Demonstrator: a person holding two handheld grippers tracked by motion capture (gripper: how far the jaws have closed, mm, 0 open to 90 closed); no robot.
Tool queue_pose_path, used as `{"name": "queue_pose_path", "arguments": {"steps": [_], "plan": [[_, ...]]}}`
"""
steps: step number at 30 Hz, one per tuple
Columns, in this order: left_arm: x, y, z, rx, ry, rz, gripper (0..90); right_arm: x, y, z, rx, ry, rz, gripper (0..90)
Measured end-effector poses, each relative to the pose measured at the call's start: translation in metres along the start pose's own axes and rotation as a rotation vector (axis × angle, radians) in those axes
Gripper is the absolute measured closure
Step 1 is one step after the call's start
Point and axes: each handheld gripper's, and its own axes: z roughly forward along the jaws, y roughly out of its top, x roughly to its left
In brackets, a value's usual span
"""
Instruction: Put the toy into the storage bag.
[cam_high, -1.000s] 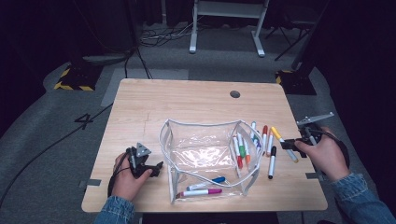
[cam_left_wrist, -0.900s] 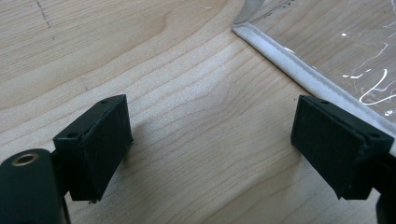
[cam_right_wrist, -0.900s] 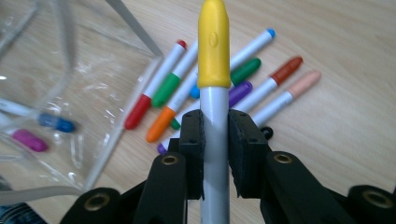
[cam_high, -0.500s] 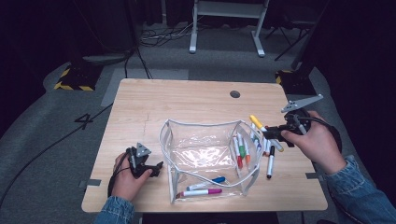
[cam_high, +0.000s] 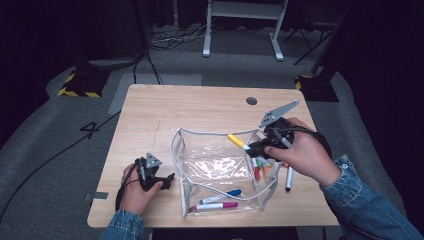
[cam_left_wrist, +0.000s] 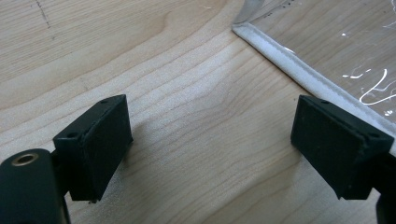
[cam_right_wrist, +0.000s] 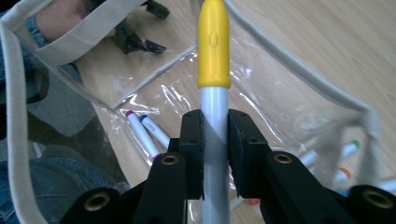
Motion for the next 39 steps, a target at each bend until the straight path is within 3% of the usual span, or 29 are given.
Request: {"name": "queue_pose_path", "arguments": {"steps": [13, 15, 19, 30, 39], "plan": [[0.000, 0.000, 0.000, 0.000, -0.001, 0.000, 12.7, 0.029, 0.022, 0.051, 0.117, 0.082, -0.118, 77.1], [0.000, 0.000, 0.000, 0.001, 0.000, 0.001, 12.7, 0.032, 0.024, 0.058, 0.129, 0.099, -0.154, 77.1], [0.000, 0.000, 0.000, 0.000, 0.000, 0.001, 12.7, 0.036, 0.026, 0.072, 0.163, 0.117, -0.167, 77.1], [0.000, 0.000, 0.000, 0.001, 0.000, 0.001, 12.7, 0.039, 0.022, 0.106, 0.271, 0.136, -0.196, 77.1], [0.000, 0.000, 0.000, 0.001, 0.000, 0.002, 12.7, 0.045, 0.013, 0.131, 0.371, 0.147, -0.266, 77.1]]}}
